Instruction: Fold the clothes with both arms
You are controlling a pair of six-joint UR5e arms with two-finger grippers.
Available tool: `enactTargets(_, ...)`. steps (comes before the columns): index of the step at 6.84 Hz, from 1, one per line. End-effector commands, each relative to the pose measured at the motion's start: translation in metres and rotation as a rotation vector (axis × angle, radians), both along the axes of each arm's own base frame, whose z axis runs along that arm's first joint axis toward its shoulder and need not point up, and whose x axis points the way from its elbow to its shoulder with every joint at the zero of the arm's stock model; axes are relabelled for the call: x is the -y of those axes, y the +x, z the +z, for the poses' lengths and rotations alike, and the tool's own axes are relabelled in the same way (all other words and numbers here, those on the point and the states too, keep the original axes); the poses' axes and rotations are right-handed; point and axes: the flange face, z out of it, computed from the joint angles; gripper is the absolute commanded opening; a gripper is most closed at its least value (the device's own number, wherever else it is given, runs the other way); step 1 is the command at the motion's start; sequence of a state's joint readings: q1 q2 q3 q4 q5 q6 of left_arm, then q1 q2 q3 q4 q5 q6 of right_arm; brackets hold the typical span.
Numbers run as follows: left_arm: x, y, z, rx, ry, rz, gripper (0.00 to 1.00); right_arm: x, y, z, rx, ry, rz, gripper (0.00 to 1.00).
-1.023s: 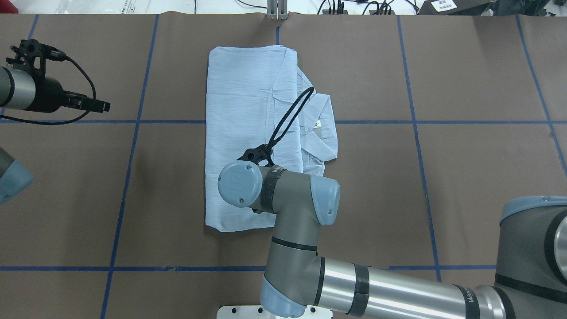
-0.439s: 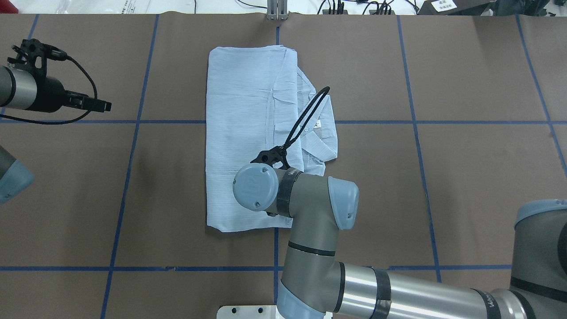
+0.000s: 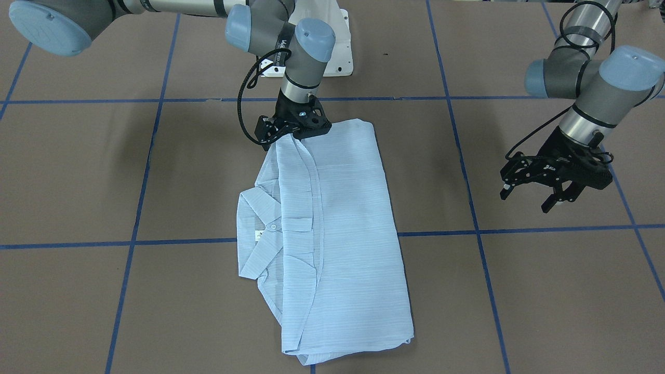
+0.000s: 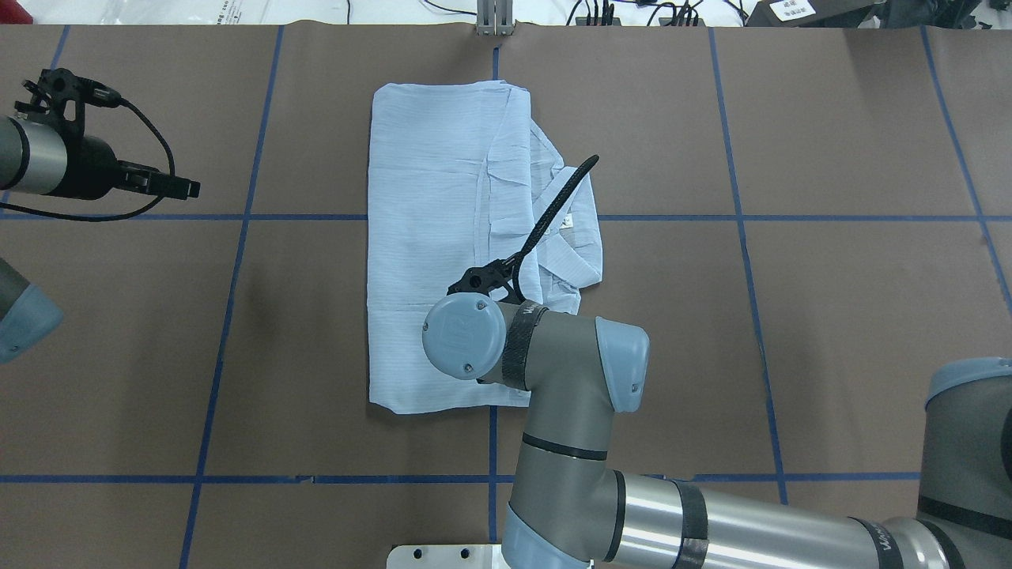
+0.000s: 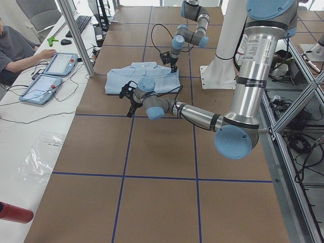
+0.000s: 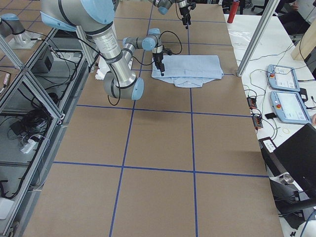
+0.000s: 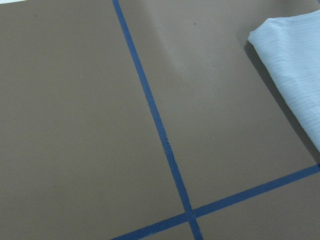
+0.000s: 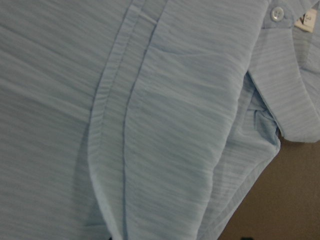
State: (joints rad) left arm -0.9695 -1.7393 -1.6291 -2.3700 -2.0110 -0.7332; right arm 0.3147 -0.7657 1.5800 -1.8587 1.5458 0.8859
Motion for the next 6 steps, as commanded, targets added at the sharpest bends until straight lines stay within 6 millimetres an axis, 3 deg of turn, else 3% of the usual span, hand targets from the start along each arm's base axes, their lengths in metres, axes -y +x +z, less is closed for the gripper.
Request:
enactTargets(1,0.0,0.0,0.0,0.0,0.0,0.0,1.0,-0.006,-0.006,-0.001,0.057,0.018,-0.008,0.06)
enactTargets(2,0.0,0.0,0.0,0.0,0.0,0.0,1.0,-0.009,-0.008,-0.004,0.064,0.02,-0.013,0.0)
enactTargets(6,0.0,0.0,0.0,0.0,0.001,-0.001,1.0,-0.014,-0.01,-0.013,0.085,0.026,-0.021,0.0)
